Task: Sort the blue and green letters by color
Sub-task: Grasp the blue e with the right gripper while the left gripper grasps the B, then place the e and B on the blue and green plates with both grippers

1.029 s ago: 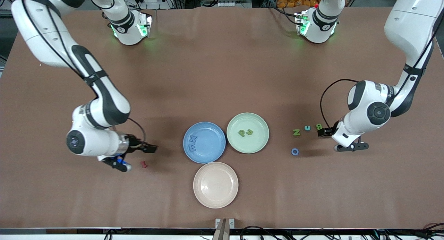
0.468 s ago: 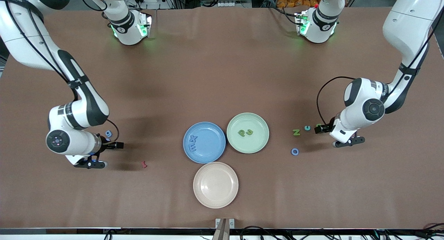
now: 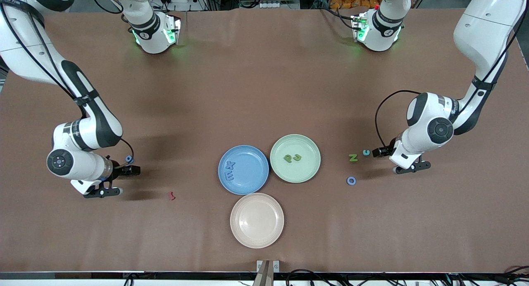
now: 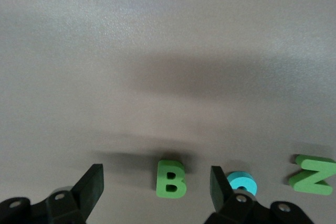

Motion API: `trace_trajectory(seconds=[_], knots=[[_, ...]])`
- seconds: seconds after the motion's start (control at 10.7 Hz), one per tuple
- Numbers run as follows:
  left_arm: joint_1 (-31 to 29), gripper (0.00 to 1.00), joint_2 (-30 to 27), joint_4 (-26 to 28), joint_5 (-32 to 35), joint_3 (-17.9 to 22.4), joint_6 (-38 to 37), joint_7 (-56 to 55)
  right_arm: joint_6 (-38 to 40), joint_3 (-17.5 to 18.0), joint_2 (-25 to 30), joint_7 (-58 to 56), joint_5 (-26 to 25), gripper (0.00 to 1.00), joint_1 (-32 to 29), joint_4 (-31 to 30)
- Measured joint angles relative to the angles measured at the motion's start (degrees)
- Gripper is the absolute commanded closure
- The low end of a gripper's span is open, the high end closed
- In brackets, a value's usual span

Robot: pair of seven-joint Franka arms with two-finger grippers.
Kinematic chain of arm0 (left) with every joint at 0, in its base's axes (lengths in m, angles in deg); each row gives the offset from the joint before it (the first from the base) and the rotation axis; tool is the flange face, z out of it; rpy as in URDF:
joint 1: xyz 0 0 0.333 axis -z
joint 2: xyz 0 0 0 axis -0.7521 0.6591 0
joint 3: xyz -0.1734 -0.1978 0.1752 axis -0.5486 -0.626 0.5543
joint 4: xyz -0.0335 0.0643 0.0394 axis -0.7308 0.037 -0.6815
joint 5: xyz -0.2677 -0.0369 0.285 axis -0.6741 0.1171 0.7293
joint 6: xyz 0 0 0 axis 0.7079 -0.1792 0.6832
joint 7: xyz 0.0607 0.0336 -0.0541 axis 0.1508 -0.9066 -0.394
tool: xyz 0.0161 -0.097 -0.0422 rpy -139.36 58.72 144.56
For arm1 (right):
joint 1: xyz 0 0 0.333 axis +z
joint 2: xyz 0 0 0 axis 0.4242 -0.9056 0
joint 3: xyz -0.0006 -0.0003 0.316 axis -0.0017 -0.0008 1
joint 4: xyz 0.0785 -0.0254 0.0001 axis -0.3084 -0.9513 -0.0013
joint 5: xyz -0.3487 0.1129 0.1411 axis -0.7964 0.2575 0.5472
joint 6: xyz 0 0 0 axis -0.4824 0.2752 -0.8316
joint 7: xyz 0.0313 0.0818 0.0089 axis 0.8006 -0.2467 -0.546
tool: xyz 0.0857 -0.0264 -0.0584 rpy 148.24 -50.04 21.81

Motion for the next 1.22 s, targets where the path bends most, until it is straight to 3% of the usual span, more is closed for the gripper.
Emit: trace_trajectory(seconds=[0.28,0.47,0.56,0.65,0.75,0.84,1.22], knots=[[0.09,0.29,0.88,0.21,0.21,0.0,0.0,0.0,-1.94,-0.26,0.0,-0.01,-0.83,0.0,0.01,-2.02],[0.33,0.45,1.32,0.21,0.32,-0.02,0.0,0.0,-2.0,-0.63,0.0,-0.35,-1.14,0.0,-0.07,-2.11],[0.41,0.61,1.35,0.21,0.32,-0.02,0.01,0.0,-2.0,-0.75,0.0,-0.74,-1.18,0.0,-0.18,-2.14],[0.44,0.95,1.4,0.21,0.33,-0.02,0.01,0.0,-2.0,-0.84,0.0,-1.16,-1.19,0.03,-0.35,-2.2],[0.44,1.0,1.49,0.2,0.32,-0.02,0.03,0.0,-2.0,-0.9,0.0,-1.54,-1.19,0.68,-0.57,-2.27],[0.45,1.0,1.5,0.03,0.32,-0.23,0.13,0.0,-2.0,-0.94,0.0,-1.7,-1.19,1.0,-0.74,-2.37],[0.92,1.0,0.81,-1.8,0.53,-0.31,0.01,0.0,-2.0,-0.8,0.59,-1.73,-1.2,1.0,-0.88,-2.69]])
